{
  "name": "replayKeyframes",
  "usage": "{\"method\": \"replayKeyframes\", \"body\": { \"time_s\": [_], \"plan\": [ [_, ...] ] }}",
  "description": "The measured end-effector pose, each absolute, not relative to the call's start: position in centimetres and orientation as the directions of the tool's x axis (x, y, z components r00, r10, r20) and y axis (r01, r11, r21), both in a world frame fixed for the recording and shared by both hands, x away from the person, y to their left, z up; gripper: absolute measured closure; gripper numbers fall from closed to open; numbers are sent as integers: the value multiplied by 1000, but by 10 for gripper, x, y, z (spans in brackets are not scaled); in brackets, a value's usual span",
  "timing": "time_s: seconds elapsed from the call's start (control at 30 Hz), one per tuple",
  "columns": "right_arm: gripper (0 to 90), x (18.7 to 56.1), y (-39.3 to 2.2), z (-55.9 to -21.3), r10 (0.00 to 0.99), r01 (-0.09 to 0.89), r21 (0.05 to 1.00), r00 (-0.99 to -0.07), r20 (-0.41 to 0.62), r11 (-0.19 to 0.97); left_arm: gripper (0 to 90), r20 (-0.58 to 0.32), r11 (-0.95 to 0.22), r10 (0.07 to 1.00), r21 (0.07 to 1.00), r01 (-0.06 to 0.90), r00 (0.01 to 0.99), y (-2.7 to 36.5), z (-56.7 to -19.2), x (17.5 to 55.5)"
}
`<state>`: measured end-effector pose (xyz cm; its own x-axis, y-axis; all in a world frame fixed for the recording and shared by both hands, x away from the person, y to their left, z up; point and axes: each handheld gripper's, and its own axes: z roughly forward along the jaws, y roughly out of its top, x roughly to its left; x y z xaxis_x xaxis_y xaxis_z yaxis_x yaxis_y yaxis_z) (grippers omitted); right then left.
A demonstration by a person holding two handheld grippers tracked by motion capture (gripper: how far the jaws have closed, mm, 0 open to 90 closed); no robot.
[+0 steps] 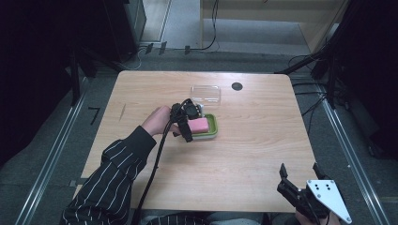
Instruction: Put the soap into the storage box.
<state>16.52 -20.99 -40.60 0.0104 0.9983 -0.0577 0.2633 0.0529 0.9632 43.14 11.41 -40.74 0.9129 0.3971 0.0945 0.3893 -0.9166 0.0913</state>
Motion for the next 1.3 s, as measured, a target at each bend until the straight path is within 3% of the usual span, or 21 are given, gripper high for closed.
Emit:
{"method": "replayKeyframes", "body": {
  "time_s": [0.57,1.3],
  "plan": [
    [127,166,-209,-406,999,264,963,7,-53,49,38,91,-901,433,23,433,897,141,-419,400],
    [127,171,-206,-406,999,262,964,-13,-52,54,47,112,-875,481,0,484,869,171,-431,353]
  ]
}}
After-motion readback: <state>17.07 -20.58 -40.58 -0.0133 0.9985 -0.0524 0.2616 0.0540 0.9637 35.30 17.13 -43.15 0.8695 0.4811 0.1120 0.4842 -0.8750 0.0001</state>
